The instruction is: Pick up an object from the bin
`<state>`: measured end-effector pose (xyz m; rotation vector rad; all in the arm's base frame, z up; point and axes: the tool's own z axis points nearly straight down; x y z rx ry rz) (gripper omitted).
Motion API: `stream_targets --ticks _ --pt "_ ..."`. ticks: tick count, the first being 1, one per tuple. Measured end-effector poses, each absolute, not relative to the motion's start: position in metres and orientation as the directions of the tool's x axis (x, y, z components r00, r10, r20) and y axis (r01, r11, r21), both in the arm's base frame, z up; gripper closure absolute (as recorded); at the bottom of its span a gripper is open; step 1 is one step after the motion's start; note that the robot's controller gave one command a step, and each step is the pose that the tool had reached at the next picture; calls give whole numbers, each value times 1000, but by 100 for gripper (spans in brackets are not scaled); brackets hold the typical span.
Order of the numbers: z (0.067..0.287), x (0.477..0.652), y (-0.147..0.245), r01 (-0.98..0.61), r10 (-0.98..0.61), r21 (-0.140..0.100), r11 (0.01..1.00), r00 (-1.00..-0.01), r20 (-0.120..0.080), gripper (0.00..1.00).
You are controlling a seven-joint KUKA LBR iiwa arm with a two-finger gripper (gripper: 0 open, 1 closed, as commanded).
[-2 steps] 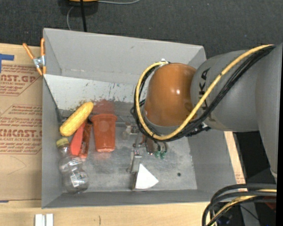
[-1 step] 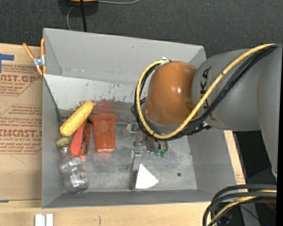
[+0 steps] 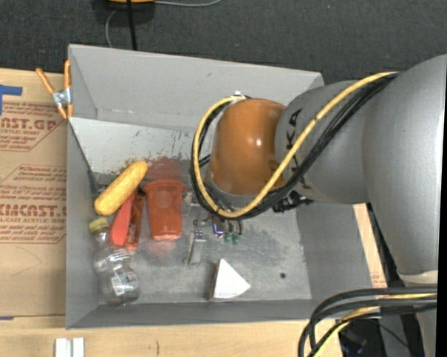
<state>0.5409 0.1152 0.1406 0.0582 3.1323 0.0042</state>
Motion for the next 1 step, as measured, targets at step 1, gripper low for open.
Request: stream_targets --ticks 1 --pt "91 571 124 36 36 2 999 -999 -4 0"
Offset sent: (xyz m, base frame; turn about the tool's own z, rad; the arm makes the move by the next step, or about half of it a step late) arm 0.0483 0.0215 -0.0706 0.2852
